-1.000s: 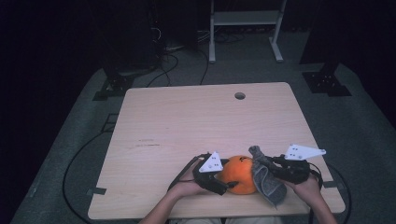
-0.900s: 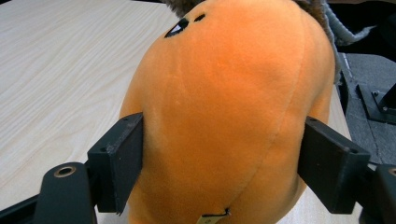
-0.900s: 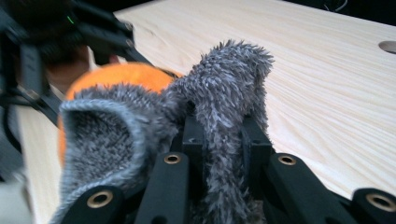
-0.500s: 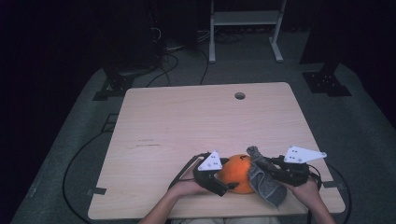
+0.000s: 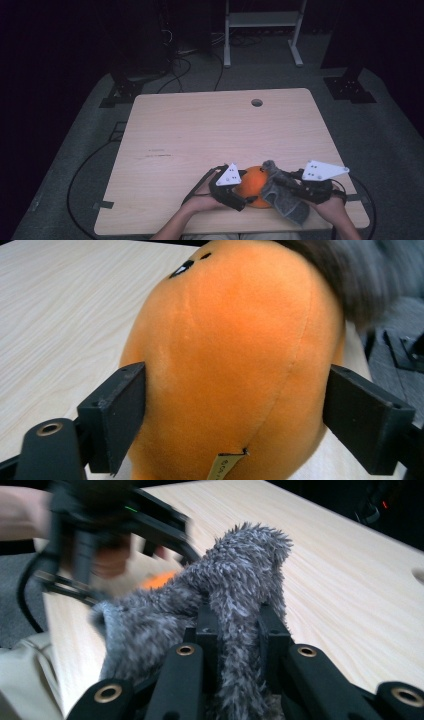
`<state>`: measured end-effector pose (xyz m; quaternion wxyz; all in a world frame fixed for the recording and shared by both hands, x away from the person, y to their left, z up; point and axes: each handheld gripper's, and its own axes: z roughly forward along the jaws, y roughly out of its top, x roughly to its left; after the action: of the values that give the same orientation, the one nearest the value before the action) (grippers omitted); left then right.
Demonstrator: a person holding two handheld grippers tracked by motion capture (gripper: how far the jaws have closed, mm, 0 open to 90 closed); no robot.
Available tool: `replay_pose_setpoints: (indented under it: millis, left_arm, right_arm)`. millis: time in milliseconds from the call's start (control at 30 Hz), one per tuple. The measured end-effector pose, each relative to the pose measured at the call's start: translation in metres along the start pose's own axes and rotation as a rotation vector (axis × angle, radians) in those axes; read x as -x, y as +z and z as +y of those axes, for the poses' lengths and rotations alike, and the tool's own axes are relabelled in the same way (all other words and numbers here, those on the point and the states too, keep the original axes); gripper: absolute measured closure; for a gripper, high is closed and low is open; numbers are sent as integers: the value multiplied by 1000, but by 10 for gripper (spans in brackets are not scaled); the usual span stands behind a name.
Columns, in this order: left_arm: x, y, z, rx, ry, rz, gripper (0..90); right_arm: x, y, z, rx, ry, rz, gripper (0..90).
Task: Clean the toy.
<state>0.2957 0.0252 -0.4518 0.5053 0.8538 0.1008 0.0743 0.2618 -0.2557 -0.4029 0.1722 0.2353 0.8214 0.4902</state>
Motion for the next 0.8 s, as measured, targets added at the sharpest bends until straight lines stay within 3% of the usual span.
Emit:
replay_pose_setpoints:
  millis: [100,233,300,400,467,533,600,633,667,733,800]
  left_arm:
    - [-1,2,2,1,-6,16,88]
    - [5,13,2,-38,-52,60,68]
    - [13,12,7,-47,8,92,134]
    - [19,7,16,-28,68,135,293]
    - [22,4,21,-50,158,232,336]
    - [20,-2,22,-63,169,287,345]
    - [16,-6,19,-69,148,320,344]
    - [14,-6,16,-94,151,338,338]
    - [12,-5,14,-111,137,324,315]
    - [6,-7,12,-97,84,259,238]
    - [2,-12,13,-79,65,185,193]
  right_arm:
    - [10,-4,-11,9,59,13,756]
    - [11,-4,-11,15,76,7,757]
    - [6,-8,-5,8,48,-21,758]
    - [-6,-18,13,62,-2,-16,758]
    - [-13,-16,22,81,-31,-7,758]
    - [-17,-6,29,76,-60,-29,757]
    - [-12,10,31,56,-44,-24,757]
    - [-7,19,29,50,-25,-25,757]
    - [-2,27,27,48,0,-19,756]
    - [5,40,18,26,21,-11,753]
    - [9,41,8,40,55,20,754]
